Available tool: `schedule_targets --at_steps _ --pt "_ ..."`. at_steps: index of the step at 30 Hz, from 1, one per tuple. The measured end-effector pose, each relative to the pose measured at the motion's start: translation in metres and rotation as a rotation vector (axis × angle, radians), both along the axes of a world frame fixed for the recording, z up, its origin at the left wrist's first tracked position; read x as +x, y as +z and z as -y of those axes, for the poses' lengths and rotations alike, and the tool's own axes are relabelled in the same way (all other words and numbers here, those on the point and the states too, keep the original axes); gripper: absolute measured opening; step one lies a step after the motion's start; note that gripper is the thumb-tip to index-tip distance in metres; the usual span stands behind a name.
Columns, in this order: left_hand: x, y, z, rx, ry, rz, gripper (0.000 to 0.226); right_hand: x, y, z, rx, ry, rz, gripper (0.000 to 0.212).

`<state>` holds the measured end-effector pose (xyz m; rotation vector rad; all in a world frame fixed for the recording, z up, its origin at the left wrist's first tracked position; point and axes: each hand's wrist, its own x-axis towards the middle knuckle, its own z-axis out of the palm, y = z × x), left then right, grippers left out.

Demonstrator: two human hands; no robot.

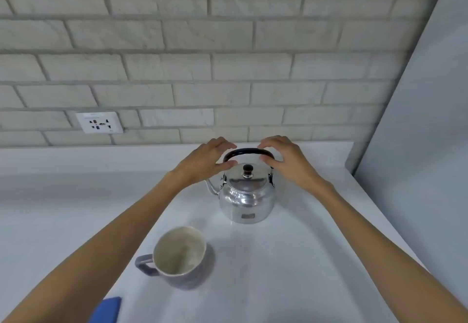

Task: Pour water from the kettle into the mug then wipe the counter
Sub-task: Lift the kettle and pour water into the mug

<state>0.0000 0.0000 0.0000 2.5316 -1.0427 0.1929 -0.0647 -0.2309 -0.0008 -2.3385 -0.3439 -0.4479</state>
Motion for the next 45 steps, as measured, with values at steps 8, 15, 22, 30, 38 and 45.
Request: schedule_targets --at_steps 8,15,22,30,38,45 --pt "0.013 -0.027 0.016 -0.122 -0.031 -0.235 0.069 0.019 -0.021 0.004 0.194 0.044 -0.178 0.052" --pt "0.015 -0.037 0.032 -0.423 0.011 -0.382 0.037 0.036 -0.037 -0.001 0.366 0.037 -0.187 0.038" --pt "0.016 -0.038 0.04 -0.512 0.074 -0.355 0.025 0.043 -0.041 -0.007 0.475 -0.021 -0.11 0.01" --pt "0.004 -0.025 0.044 -0.505 0.058 -0.329 0.023 0.031 -0.028 -0.008 0.48 -0.037 -0.077 0.008" --pt "-0.024 0.033 0.047 -0.513 0.007 -0.247 0.025 0.002 0.03 -0.007 0.466 -0.043 0.059 0.007" --pt "-0.063 0.081 0.043 -0.532 -0.042 -0.165 0.025 -0.037 0.077 -0.012 0.462 -0.035 0.175 0.009"
